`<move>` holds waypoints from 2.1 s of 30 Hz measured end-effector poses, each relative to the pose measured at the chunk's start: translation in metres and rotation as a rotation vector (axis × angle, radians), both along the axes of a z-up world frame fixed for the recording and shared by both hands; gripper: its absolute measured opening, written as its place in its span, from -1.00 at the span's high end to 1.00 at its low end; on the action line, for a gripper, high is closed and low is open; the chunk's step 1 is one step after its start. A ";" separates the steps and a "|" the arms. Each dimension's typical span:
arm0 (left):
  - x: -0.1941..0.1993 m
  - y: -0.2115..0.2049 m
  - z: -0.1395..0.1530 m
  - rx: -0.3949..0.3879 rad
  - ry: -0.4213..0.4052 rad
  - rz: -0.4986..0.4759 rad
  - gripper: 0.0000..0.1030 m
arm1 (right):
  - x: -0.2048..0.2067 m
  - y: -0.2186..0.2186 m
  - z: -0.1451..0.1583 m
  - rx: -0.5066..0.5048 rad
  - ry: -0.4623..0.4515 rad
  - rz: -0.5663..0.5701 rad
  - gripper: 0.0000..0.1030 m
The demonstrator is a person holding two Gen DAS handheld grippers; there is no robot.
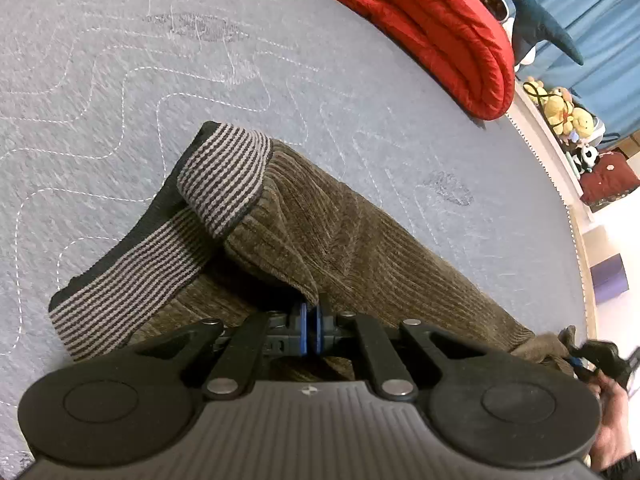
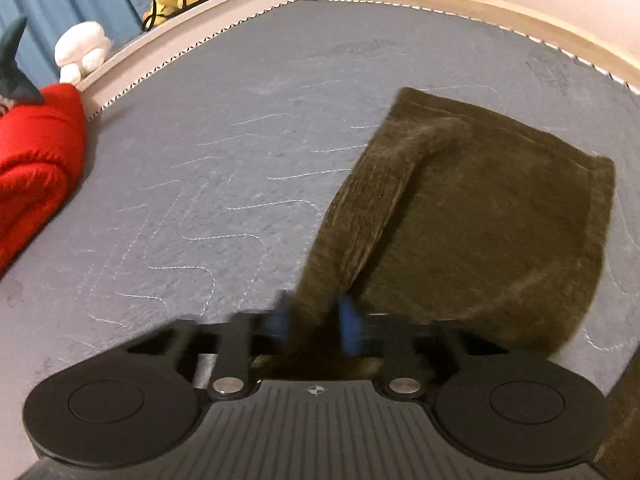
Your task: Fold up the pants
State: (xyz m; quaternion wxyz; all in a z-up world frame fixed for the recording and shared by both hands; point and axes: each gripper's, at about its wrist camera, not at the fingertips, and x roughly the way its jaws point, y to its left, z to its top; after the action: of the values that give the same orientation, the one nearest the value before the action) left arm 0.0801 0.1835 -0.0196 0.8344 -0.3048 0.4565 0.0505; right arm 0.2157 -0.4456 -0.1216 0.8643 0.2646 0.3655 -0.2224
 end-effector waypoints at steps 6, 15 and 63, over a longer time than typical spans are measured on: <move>-0.018 0.004 0.013 -0.014 -0.052 -0.005 0.94 | -0.083 -0.014 0.051 -0.006 -0.135 -0.004 0.84; -0.058 0.021 0.033 -0.026 -0.135 -0.015 0.94 | -0.237 -0.020 0.075 0.024 -0.295 -0.006 0.85; -0.020 0.019 -0.006 -0.005 0.064 0.124 0.46 | -0.232 -0.079 0.014 -0.163 -0.049 -0.014 0.78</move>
State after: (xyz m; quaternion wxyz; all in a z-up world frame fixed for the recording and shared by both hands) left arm 0.0596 0.2020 -0.0254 0.8138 -0.3329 0.4633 0.1106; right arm -0.0159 -0.5243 -0.1076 0.8900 0.2015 0.3229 -0.2509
